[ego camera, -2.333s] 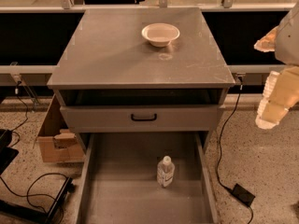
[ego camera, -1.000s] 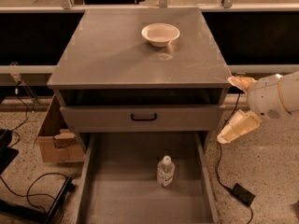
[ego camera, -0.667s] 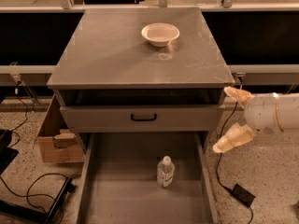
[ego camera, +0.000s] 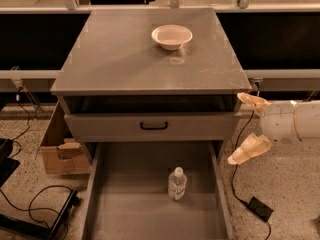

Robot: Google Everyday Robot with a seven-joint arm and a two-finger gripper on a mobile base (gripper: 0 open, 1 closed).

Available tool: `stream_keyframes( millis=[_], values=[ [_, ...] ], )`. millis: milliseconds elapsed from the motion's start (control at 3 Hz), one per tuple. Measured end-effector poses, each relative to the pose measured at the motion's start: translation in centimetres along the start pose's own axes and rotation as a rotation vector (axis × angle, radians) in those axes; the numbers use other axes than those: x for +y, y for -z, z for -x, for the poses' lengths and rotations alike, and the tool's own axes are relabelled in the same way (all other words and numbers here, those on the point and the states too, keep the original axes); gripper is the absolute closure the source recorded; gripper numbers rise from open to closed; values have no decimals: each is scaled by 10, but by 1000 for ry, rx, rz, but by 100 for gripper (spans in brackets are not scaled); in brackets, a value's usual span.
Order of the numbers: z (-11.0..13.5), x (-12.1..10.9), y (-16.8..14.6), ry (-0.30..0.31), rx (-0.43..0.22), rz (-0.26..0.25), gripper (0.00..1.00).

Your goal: Pick blue plastic bottle from middle drawer and place on counter

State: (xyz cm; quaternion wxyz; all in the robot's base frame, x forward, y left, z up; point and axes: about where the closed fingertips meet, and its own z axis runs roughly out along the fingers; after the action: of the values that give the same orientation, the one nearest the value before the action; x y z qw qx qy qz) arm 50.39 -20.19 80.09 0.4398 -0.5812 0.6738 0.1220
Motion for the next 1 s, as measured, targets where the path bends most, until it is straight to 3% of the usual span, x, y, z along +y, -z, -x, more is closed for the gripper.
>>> stream_keyframes(
  millis=[333,1000],
  values=[
    [-16,27,-31,-41,-53,36,0],
    [-70,100,-138,-109,-222,108,0]
  ],
)
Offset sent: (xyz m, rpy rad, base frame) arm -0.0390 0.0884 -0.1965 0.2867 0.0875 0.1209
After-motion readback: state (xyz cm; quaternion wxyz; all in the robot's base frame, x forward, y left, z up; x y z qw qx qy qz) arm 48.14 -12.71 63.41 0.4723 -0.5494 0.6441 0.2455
